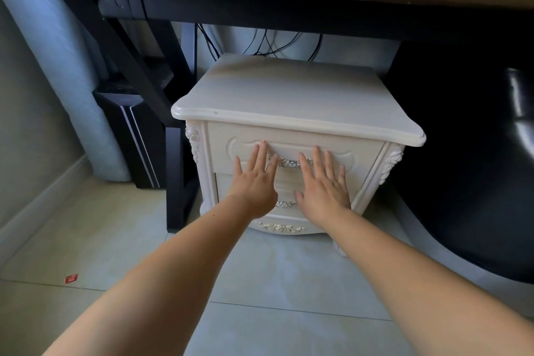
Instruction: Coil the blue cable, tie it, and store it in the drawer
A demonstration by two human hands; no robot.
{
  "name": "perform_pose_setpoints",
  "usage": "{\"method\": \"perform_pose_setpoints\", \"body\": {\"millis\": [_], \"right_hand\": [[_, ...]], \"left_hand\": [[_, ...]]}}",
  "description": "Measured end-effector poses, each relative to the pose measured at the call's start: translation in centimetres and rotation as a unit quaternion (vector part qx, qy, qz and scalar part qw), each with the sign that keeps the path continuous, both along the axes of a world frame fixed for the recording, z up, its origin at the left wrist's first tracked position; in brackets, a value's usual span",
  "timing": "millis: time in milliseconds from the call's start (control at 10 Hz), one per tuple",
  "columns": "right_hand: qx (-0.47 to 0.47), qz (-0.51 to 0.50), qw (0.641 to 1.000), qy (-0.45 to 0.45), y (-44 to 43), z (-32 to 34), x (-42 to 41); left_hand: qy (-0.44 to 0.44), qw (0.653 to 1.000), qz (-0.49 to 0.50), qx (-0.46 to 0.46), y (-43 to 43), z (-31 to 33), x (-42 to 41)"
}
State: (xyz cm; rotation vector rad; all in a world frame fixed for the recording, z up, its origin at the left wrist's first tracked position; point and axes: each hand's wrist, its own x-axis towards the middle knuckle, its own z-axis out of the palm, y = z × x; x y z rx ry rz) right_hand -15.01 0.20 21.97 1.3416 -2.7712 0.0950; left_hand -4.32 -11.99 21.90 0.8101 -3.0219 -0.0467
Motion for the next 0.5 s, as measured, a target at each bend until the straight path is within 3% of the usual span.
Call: {"method": "perform_pose_setpoints", "body": {"millis": [400,500], "right_hand": [[-0.046,-0.018,0.997,-0.064,-1.2,0.5,0.0],[-0.006,-0.056,0.989,-0.138,-0.1,2.1,-0.9]], "left_hand": [[-0.006,0.999,0.008,0.036,-0.3,0.8,-0.5],[-0.015,0.999,0.006,0.050,0.8,2.4,0.5]]}}
